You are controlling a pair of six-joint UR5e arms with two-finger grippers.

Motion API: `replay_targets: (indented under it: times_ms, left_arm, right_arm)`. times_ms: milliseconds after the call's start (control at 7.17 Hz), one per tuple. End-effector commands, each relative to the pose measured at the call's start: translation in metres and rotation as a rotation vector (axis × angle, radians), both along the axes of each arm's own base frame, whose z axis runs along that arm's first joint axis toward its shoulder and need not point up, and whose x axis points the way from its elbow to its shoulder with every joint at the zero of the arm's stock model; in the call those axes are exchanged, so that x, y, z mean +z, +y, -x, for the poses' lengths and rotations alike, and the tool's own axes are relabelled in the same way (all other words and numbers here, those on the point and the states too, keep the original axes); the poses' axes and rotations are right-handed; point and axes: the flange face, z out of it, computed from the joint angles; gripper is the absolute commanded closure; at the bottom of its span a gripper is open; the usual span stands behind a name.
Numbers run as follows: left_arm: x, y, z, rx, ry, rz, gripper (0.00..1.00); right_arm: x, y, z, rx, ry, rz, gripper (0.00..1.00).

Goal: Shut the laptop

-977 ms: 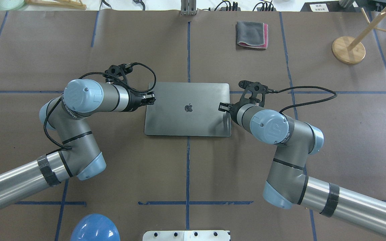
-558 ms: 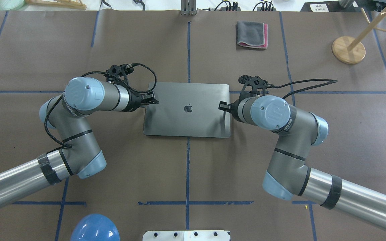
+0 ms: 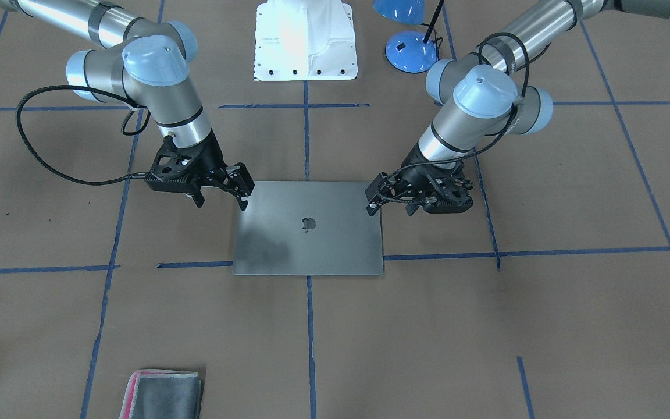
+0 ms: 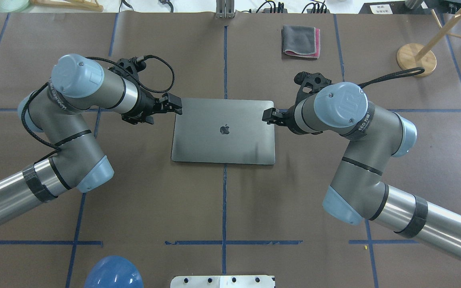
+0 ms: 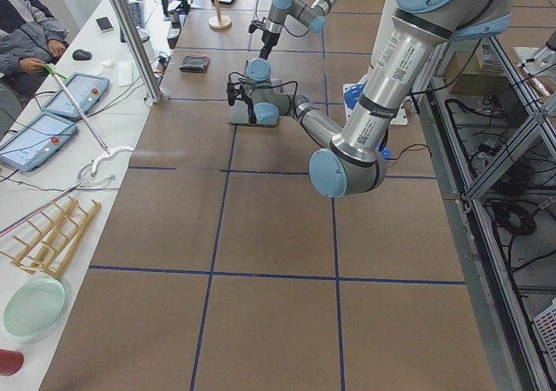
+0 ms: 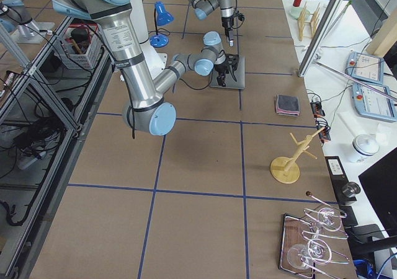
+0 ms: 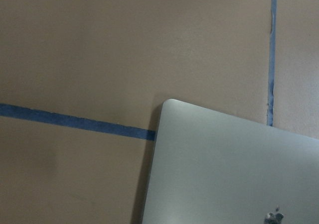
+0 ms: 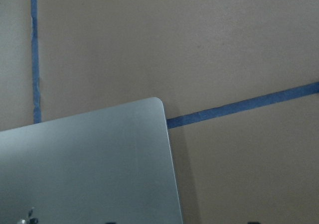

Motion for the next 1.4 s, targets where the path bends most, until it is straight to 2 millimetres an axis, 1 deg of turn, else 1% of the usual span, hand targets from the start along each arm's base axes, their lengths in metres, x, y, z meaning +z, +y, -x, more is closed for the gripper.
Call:
replay_targets:
  times_ms: [0,140,279,419,558,698,837,977,1116,1256]
  left_arm:
    - [-0.006,0.024,0.054,0.097,-0.136,-0.011,0.01]
    - [-0.014,0.037,0.085,0.155,-0.241,-0.037,0.01]
    - [-0.019,0.049,0.112,0.226,-0.327,-0.076,0.01]
    - [-0.007,0.058,0.153,0.283,-0.396,-0.118,0.01]
    - [0.026,0.07,0.202,0.332,-0.443,-0.174,0.01]
    - [0.067,0.07,0.263,0.368,-0.481,-0.211,0.01]
    - [0.11,0.067,0.326,0.424,-0.475,-0.243,0.01]
    - [0.159,0.06,0.389,0.45,-0.459,-0.254,0.01]
    - [0.219,0.057,0.442,0.458,-0.404,-0.224,0.01]
    - [0.273,0.062,0.484,0.465,-0.395,-0.204,0.01]
  right_arm:
    - [-0.017,0.004,-0.048,-0.133,0.129,0.022,0.01]
    - [-0.014,0.004,-0.08,-0.215,0.179,0.013,0.01]
    - [0.003,0.005,-0.115,-0.267,0.197,-0.015,0.01]
    - [0.027,0.001,-0.15,-0.32,0.198,-0.024,0.01]
    - [0.059,-0.005,-0.196,-0.38,0.207,-0.046,0.01]
    - [0.095,-0.012,-0.253,-0.441,0.22,-0.085,0.01]
    - [0.141,-0.01,-0.314,-0.507,0.249,-0.133,0.01]
    - [0.183,-0.002,-0.37,-0.557,0.265,-0.162,0.01]
    - [0.235,0.01,-0.421,-0.605,0.257,-0.176,0.01]
    - [0.285,0.027,-0.467,-0.632,0.219,-0.182,0.01]
